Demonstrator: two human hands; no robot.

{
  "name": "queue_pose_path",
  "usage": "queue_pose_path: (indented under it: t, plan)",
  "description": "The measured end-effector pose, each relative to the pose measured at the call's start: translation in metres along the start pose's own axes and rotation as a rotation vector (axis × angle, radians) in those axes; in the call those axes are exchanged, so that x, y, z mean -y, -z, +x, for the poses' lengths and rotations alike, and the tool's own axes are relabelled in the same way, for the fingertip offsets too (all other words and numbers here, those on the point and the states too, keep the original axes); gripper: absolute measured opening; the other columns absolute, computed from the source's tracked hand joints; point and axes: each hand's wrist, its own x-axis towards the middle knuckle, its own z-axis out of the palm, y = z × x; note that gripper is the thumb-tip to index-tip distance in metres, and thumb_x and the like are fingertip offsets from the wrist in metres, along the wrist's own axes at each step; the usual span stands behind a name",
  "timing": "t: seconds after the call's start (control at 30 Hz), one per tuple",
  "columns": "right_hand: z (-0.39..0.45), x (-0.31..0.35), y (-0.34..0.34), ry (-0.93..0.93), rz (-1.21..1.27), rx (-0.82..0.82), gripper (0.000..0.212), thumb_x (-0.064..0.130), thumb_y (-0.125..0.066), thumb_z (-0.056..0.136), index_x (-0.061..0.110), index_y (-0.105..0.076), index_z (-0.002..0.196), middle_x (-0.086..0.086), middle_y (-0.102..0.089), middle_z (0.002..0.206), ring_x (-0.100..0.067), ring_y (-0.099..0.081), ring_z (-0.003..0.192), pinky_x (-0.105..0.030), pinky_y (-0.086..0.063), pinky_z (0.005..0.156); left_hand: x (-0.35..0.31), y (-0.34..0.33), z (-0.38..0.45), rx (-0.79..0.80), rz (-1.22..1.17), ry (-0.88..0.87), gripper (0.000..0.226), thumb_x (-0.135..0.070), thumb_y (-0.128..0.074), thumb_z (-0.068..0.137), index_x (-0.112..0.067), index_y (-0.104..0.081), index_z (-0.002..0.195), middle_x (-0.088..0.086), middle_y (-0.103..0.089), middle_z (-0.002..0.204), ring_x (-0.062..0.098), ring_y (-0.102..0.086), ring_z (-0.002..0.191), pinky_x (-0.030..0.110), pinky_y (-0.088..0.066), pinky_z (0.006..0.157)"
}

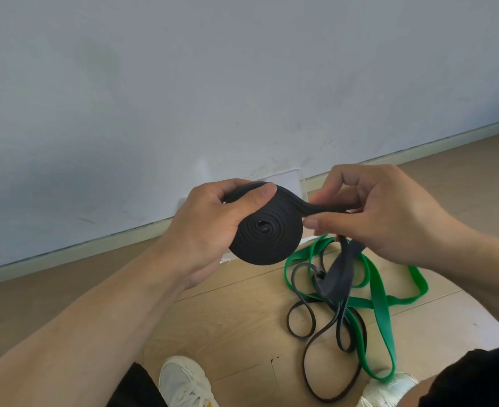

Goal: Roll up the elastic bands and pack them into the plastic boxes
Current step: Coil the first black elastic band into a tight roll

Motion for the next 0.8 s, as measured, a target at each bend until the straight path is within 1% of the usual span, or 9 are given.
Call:
queue_pose_path:
  t: [0.07,0.17,0.27,0.37,0.47,0.57,0.63,0.7,0.8]
  plan:
    - [-0.001,-0.002,-0.006,0.0,0.052,-0.059,0.02,0.023,-0.088,0.072,0.017,-0.07,0.079,0.007,-0.078,0.074,-0.008,-0.07,0.06,-0.02,-0.055,0.061,0.002,-0.001,-0.002,-0.016,-0.059,-0.015,0.04,-0.034,-0.074,0.071,-0.008,-0.077,0.101,0.014,-0.078,0.105,0.028,-0.074,0.098,0.031,-0.062,0.081]
    - [-0.001,-0.002,-0.012,-0.022,0.097,-0.108,0.025,0.027,-0.09,0.067,0.018,-0.069,0.079,0.009,-0.078,0.075,-0.004,-0.068,0.06,-0.026,-0.058,0.061,0.003,-0.004,-0.004,-0.02,-0.137,0.001,0.024,-0.033,-0.074,0.071,-0.016,-0.074,0.087,0.005,-0.075,0.093,0.02,-0.07,0.085,0.033,-0.057,0.075]
    - [-0.001,-0.002,-0.016,-0.045,0.109,-0.083,0.031,0.023,-0.091,0.067,0.015,-0.064,0.081,0.008,-0.08,0.087,-0.007,-0.075,0.076,-0.037,-0.063,0.07,0.003,-0.005,-0.005,0.009,-0.189,0.042,0.018,-0.031,-0.073,0.072,-0.018,-0.067,0.083,0.002,-0.07,0.087,0.017,-0.068,0.076,0.034,-0.054,0.069]
    - [-0.001,0.0,-0.015,-0.055,0.158,-0.031,0.037,0.023,-0.09,0.063,0.014,-0.059,0.083,-0.002,-0.08,0.088,-0.015,-0.077,0.079,-0.029,-0.059,0.069,0.003,-0.004,-0.005,0.01,-0.211,0.059,0.017,-0.031,-0.073,0.072,-0.018,-0.068,0.082,0.005,-0.07,0.09,0.019,-0.068,0.079,0.036,-0.053,0.072]
    - [0.0,0.001,-0.013,-0.123,0.301,-0.023,0.042,0.026,-0.088,0.057,0.013,-0.06,0.086,-0.011,-0.08,0.09,-0.03,-0.078,0.083,-0.036,-0.061,0.073,0.003,-0.006,-0.008,0.002,-0.3,0.075,0.017,-0.029,-0.072,0.072,-0.017,-0.067,0.082,0.008,-0.071,0.092,0.023,-0.067,0.084,0.038,-0.052,0.076]
    - [-0.002,0.003,-0.017,-0.181,0.418,0.047,0.045,0.026,-0.086,0.058,0.014,-0.057,0.09,-0.015,-0.079,0.093,-0.038,-0.076,0.084,-0.036,-0.059,0.067,0.008,-0.009,-0.008,-0.017,-0.339,0.103,0.027,-0.029,-0.075,0.071,-0.011,-0.067,0.09,0.013,-0.073,0.098,0.03,-0.068,0.093,0.044,-0.053,0.085]
    - [-0.003,0.005,-0.021,-0.192,0.485,0.055,0.043,0.03,-0.083,0.062,0.015,-0.057,0.092,-0.017,-0.079,0.093,-0.035,-0.075,0.08,-0.033,-0.058,0.064,0.009,-0.011,-0.008,-0.018,-0.36,0.131,0.052,-0.03,-0.077,0.075,0.003,-0.065,0.114,0.022,-0.072,0.117,0.04,-0.068,0.111,0.051,-0.052,0.1]
    - [-0.003,0.005,-0.023,-0.209,0.535,0.037,0.039,0.039,-0.08,0.066,0.017,-0.061,0.092,-0.017,-0.078,0.091,-0.035,-0.068,0.077,-0.038,-0.054,0.066,0.008,-0.011,-0.008,-0.032,-0.391,0.131,0.068,-0.033,-0.075,0.077,0.007,-0.059,0.129,0.026,-0.066,0.13,0.043,-0.063,0.122,0.054,-0.049,0.104]
    - [-0.001,0.004,-0.023,-0.233,0.551,-0.005,0.034,0.04,-0.078,0.069,0.019,-0.063,0.091,-0.023,-0.075,0.09,-0.036,-0.062,0.078,-0.044,-0.046,0.072,0.006,-0.011,-0.008,-0.057,-0.38,0.114,0.064,-0.033,-0.075,0.078,0.009,-0.06,0.124,0.026,-0.067,0.127,0.039,-0.069,0.114,0.054,-0.051,0.103]
